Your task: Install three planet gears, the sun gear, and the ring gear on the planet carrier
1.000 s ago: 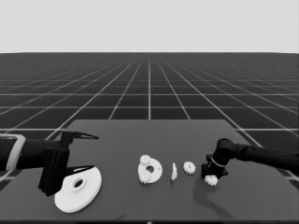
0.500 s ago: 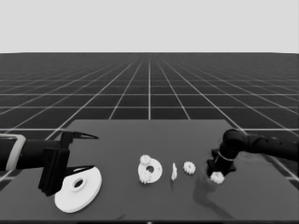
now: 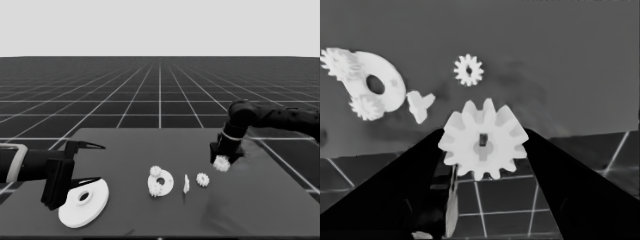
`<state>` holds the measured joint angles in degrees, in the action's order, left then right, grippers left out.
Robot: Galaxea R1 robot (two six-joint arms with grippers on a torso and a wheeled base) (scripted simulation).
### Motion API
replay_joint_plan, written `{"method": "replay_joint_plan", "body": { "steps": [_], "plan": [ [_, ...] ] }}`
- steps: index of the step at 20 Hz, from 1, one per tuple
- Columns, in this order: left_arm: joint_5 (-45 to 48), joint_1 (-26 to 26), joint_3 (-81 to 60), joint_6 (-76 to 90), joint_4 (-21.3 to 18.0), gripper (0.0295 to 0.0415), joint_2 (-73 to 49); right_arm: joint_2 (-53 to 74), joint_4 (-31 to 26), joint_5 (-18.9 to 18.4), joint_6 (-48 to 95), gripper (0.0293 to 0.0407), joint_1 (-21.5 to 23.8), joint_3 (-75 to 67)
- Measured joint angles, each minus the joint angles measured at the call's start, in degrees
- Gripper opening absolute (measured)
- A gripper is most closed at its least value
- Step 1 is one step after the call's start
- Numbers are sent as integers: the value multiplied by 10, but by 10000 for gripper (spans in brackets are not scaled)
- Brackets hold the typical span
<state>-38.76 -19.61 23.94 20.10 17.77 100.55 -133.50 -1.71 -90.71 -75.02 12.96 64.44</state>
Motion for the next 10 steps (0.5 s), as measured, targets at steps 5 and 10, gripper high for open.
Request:
{"method": "replay_joint_plan", "body": {
  "steps": [5, 10],
  "plan": [
    [0, 0, 0, 0, 0, 385, 0, -303, 0, 4, -54, 312, -2, 190],
    [0, 0, 0, 0, 0, 385, 0, -321, 89, 20, -48, 312, -75, 214]
  ]
}}
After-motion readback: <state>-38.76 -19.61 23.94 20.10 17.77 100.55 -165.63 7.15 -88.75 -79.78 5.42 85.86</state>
